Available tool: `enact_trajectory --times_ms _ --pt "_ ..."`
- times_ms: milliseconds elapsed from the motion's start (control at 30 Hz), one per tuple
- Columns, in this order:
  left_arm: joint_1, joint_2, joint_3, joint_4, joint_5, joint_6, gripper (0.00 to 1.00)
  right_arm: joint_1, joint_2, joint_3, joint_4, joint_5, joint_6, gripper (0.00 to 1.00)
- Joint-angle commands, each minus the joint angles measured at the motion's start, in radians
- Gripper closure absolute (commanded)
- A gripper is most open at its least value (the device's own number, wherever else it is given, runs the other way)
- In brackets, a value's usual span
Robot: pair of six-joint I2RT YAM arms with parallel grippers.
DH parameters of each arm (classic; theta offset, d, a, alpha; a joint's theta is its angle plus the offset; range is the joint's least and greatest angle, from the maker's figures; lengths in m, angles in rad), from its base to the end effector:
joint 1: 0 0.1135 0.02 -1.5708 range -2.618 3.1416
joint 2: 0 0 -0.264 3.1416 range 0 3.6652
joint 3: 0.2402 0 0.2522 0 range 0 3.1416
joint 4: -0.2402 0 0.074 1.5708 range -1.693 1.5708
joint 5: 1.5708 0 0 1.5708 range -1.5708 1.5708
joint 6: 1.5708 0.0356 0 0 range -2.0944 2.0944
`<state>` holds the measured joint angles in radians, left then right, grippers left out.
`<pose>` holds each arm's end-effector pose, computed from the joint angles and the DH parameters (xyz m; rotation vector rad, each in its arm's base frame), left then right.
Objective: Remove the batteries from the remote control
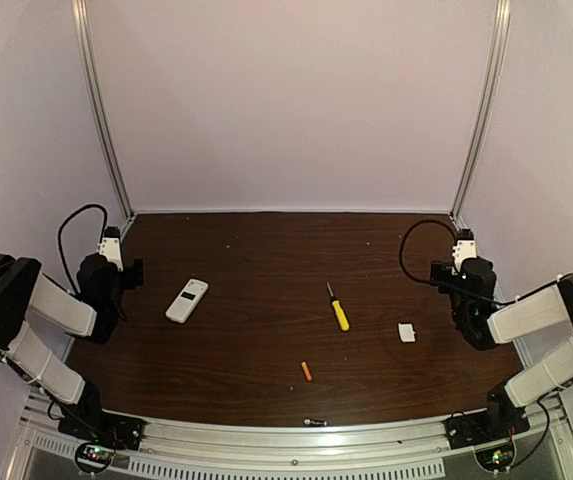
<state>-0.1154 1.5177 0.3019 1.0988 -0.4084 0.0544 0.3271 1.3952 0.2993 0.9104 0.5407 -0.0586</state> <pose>0.2533 -0.0151 0.1558 -0.1637 1.6789 0.2984 0.2350 0.0604 0.1637 0.0577 1.7366 -0.2770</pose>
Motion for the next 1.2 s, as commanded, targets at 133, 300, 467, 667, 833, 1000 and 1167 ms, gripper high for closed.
enact_trajectory --times_ms 133,300,467,667,833,1000,1167 --pt "0.047 0.012 -0.032 0.105 0.115 -0.050 0.03 -0.069 -0.026 -0.097 0.261 -0.108 -0.022 0.00" --pt "0.069 0.037 -0.033 0.125 0.145 -0.087 0.03 -0.116 0.050 -0.120 0.390 -0.153 -0.006 0.00" --pt "0.072 0.056 -0.052 0.175 0.160 -0.080 0.03 -0.165 0.124 -0.124 0.451 -0.217 0.027 0.00" --pt "0.072 0.056 -0.053 0.175 0.116 -0.098 0.03 -0.190 0.171 -0.067 0.393 -0.284 0.027 0.00" --pt "0.071 0.056 -0.053 0.175 0.115 -0.099 0.03 -0.198 0.164 -0.055 0.359 -0.295 0.034 0.00" --pt "0.071 0.056 -0.053 0.176 0.119 -0.097 0.03 -0.199 0.164 -0.058 0.372 -0.291 0.033 0.00" --pt "0.071 0.056 -0.053 0.177 0.120 -0.097 0.02 -0.198 0.165 -0.055 0.362 -0.291 0.035 0.00"
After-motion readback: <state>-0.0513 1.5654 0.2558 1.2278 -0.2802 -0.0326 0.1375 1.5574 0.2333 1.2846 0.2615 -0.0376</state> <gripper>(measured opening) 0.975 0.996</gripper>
